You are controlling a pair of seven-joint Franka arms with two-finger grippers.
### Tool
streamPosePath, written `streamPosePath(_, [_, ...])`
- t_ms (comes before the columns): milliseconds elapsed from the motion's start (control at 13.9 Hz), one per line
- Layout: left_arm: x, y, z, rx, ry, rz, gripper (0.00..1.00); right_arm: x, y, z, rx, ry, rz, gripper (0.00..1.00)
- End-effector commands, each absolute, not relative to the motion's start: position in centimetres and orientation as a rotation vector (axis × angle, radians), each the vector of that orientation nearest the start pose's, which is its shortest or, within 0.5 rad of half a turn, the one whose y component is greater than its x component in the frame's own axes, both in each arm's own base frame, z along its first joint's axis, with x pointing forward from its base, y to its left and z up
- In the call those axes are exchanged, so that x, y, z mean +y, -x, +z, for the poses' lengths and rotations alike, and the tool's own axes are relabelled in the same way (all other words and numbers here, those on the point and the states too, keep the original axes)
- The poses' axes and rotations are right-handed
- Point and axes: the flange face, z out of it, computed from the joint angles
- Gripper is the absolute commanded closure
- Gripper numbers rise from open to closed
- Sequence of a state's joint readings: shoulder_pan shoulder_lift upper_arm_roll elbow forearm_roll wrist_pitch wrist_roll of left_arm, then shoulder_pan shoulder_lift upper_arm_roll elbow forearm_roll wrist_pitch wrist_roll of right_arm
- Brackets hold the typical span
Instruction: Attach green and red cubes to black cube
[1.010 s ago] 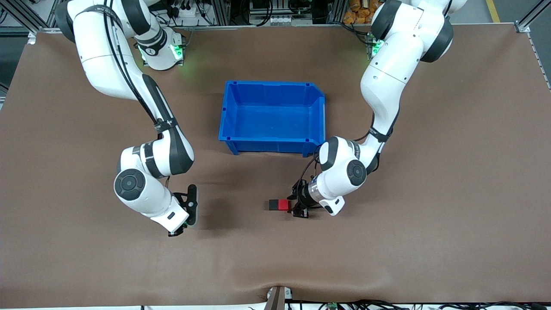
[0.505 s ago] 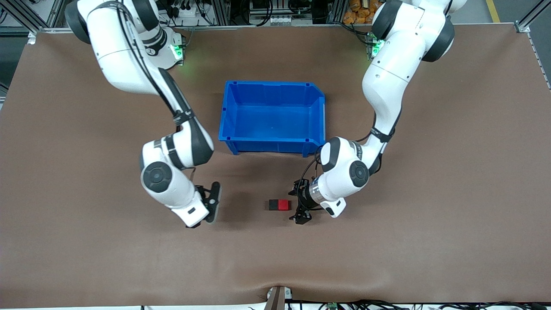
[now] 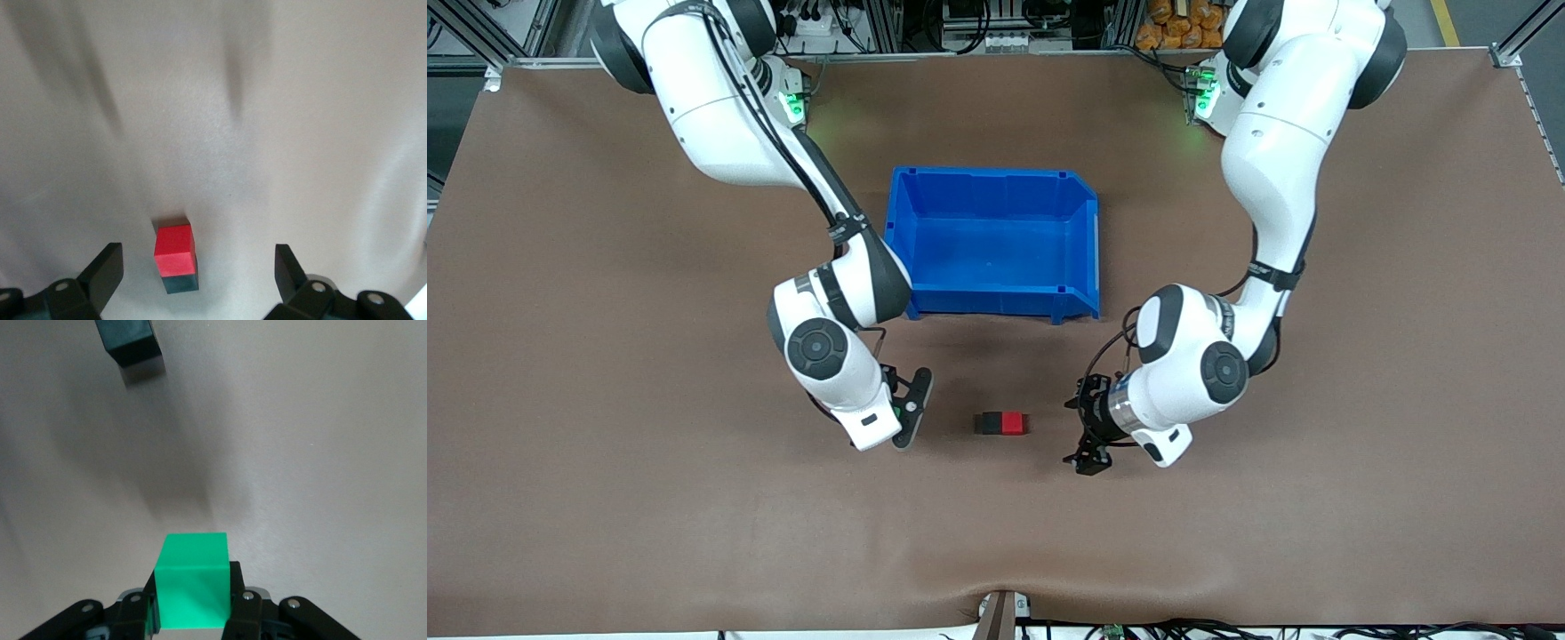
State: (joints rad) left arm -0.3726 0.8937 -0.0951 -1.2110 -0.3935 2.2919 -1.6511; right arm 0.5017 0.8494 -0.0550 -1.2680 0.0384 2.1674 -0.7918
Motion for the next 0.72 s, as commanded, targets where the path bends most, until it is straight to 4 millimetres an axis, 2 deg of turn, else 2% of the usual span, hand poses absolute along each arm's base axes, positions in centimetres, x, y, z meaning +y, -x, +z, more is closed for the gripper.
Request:
streamPosePath(0, [-32.8,-70.0,27.7,-2.260,2.596,0.404,0.00,35.4,-67.1,24.5,-1.768,2.624,-0.062,1.00])
streamPosePath(216, [-31.4,-70.5,29.2,-2.266,2.583,0.413,0.00,35.5,-67.0,23.7,-1.740,2.641,-0.040,1.00])
streamPosePath(505, [-30.5,-70.9,30.6,-2.240,2.635,0.382,0.00,37.8,-66.2,23.3,-1.702,2.665,-0.051,1.00])
streamPosePath(649, [-29.7,-70.9,31.3,-2.222,2.627,0.393,0.00,38.2,-65.9,22.3,-1.709,2.660,-0.035,1.00])
